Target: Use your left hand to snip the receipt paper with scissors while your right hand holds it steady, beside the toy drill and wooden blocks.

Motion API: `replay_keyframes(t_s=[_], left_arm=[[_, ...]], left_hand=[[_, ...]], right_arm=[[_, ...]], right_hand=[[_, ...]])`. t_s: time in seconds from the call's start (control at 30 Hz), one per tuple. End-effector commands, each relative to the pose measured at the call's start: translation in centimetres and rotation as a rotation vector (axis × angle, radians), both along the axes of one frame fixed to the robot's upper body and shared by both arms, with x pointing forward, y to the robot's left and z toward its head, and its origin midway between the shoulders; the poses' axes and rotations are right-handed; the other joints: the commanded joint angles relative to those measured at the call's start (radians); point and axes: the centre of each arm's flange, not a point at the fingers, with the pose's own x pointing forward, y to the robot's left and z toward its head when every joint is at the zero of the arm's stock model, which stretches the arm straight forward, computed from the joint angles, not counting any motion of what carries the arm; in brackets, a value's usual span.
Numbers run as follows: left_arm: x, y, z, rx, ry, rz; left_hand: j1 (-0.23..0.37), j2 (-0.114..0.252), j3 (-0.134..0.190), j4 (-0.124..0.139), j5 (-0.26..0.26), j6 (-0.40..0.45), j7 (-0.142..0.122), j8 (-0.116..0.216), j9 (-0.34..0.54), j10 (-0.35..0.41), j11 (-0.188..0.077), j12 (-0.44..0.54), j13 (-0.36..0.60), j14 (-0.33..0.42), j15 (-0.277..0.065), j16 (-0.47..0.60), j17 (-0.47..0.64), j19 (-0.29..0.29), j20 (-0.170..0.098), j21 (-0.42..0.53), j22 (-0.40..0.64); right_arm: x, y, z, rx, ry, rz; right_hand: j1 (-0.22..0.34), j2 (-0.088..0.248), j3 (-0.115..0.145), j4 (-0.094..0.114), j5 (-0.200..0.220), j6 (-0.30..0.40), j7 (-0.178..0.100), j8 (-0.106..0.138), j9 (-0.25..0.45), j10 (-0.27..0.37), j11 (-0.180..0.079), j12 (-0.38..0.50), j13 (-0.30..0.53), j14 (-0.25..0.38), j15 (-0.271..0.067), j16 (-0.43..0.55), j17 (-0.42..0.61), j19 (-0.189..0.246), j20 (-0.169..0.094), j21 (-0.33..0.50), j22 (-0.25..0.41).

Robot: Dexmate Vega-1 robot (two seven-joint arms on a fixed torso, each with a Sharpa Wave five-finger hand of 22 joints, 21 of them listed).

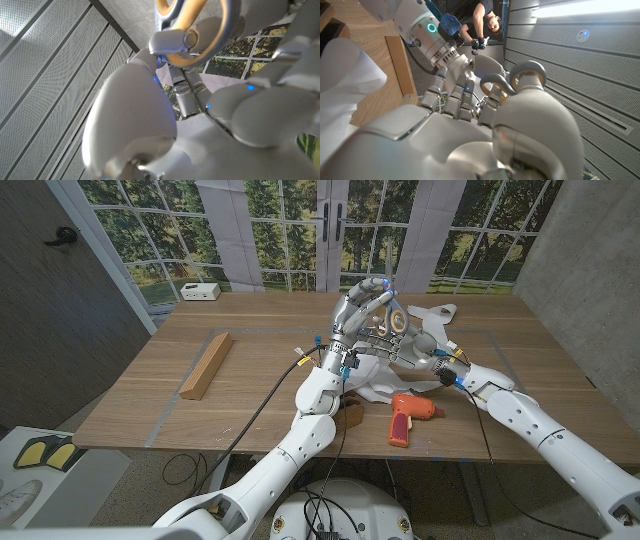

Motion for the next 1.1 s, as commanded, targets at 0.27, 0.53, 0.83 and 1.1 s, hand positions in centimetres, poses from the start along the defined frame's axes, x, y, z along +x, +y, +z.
replay_keyframes(t_s=[0.27, 0.53, 0.83, 1.1], left_arm=[[-0.2, 0.3, -0.1, 0.03, -0.045, 0.06], [-0.5, 0.7, 0.1, 0.046, -0.074, 0.087], [-0.8, 0.8, 0.3, 0.062, -0.104, 0.126], [-0.7, 0.7, 0.3, 0.068, -0.106, 0.134]], left_hand=[[0.012, 0.005, 0.003, -0.004, 0.005, 0.013, 0.002, 0.0, -0.004, 0.01, -0.004, 0.01, 0.002, 0.084, -0.169, 0.006, 0.004, 0.01, -0.146, -0.002, 0.003], [0.012, 0.006, 0.003, -0.003, 0.005, 0.02, 0.003, 0.0, -0.007, 0.014, -0.002, 0.01, -0.003, 0.084, -0.167, 0.006, 0.005, 0.011, -0.147, -0.004, 0.003], [0.016, 0.005, 0.004, -0.005, 0.006, 0.027, 0.004, -0.001, -0.012, 0.015, -0.004, 0.012, 0.0, 0.083, -0.166, 0.008, 0.007, 0.012, -0.147, -0.008, 0.003], [0.016, 0.004, 0.002, -0.004, 0.006, 0.029, 0.005, -0.003, -0.015, 0.016, -0.004, 0.013, 0.0, 0.084, -0.167, 0.009, 0.008, 0.013, -0.147, -0.009, 0.003]], right_arm=[[0.1, -0.4, 0.2, -0.037, -0.012, -0.044], [0.3, -0.8, 0.2, -0.04, 0.031, -0.109], [0.2, -1.1, 0.2, -0.076, 0.008, -0.139], [-0.2, -1.6, 0.8, -0.123, -0.053, -0.168]], right_hand=[[-0.006, 0.006, -0.009, 0.008, -0.009, 0.035, 0.091, 0.027, 0.027, -0.002, 0.035, -0.086, -0.08, -0.12, 0.12, 0.018, -0.168, -0.001, 0.014, -0.048, 0.003], [-0.038, 0.01, -0.019, 0.023, -0.016, 0.066, 0.137, 0.044, 0.043, 0.05, 0.045, -0.102, -0.114, -0.081, 0.124, 0.033, -0.199, 0.035, 0.013, -0.057, 0.005], [-0.042, 0.008, -0.021, 0.021, -0.016, 0.053, 0.148, 0.034, 0.04, 0.045, 0.054, -0.125, -0.128, -0.094, 0.128, 0.026, -0.216, 0.053, 0.015, -0.064, 0.005], [-0.017, 0.009, -0.013, 0.003, -0.014, 0.001, 0.13, 0.013, 0.042, 0.013, 0.048, -0.169, -0.141, -0.137, 0.13, 0.012, -0.24, 0.031, 0.017, -0.094, 0.005]])
